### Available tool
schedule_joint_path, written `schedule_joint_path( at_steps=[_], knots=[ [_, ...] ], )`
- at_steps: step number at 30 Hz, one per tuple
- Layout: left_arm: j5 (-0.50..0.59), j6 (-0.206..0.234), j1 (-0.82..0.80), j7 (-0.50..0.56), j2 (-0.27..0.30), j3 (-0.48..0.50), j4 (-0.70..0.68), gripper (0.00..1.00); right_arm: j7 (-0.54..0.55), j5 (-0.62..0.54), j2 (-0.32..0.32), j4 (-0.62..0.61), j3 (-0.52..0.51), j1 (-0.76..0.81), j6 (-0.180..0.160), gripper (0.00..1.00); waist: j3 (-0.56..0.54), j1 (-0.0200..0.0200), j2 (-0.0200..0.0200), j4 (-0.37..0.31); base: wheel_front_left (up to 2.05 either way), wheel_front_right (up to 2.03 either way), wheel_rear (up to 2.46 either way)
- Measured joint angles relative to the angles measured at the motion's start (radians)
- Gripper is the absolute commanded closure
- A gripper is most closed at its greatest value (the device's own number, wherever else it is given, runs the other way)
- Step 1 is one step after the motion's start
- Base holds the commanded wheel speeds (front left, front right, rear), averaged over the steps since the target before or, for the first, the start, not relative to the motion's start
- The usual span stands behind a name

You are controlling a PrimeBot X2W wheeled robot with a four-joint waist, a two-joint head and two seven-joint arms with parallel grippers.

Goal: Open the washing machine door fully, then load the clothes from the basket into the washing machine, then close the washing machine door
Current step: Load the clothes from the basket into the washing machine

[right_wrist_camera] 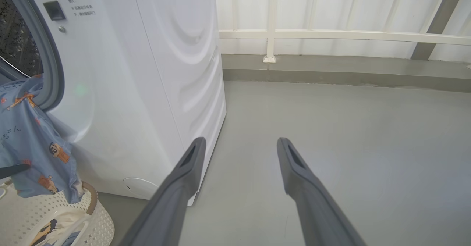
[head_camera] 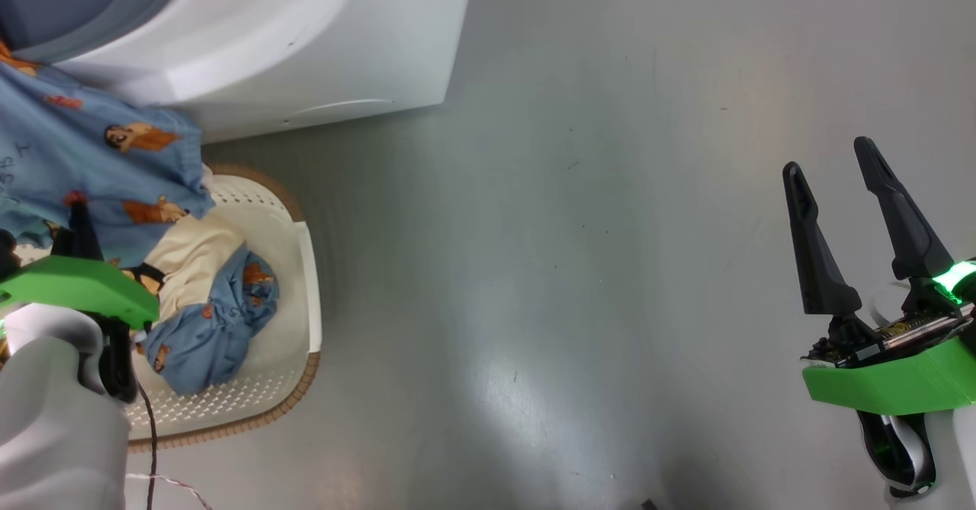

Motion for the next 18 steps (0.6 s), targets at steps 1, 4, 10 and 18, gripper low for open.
schedule_joint_path(
  at_steps=[1, 4, 10, 18],
  knots=[
    [0.0, -0.005, 0.0, 0.0, 0.0, -0.001, 0.005, 1.0, 0.0, 0.0, 0.0, 0.001, 0.0, 0.0, 0.0, 0.0, -0.002, 0.0, 0.0, 0.002, 0.0, 0.0, 0.0],
    [0.0, -0.023, 0.0, 0.0, 0.001, -0.012, 0.017, 1.0, 0.0, 0.0, 0.0, 0.003, -0.001, 0.0, 0.0, 0.0, -0.012, 0.0, 0.0, 0.007, 0.0, 0.0, 0.0],
    [0.001, -0.051, 0.001, 0.05, 0.021, -0.055, 0.017, 1.0, 0.0, -0.001, -0.001, 0.004, -0.021, 0.009, 0.0, 0.0, -0.039, 0.0, 0.0, 0.022, 0.0, 0.0, 0.0],
    [0.004, -0.066, 0.005, 0.18, 0.093, -0.107, -0.157, 1.0, 0.0, -0.003, -0.001, 0.002, -0.028, 0.06, 0.0, 0.0, -0.081, 0.0, 0.0, 0.048, 0.0, 0.0, 0.0]
  ],
)
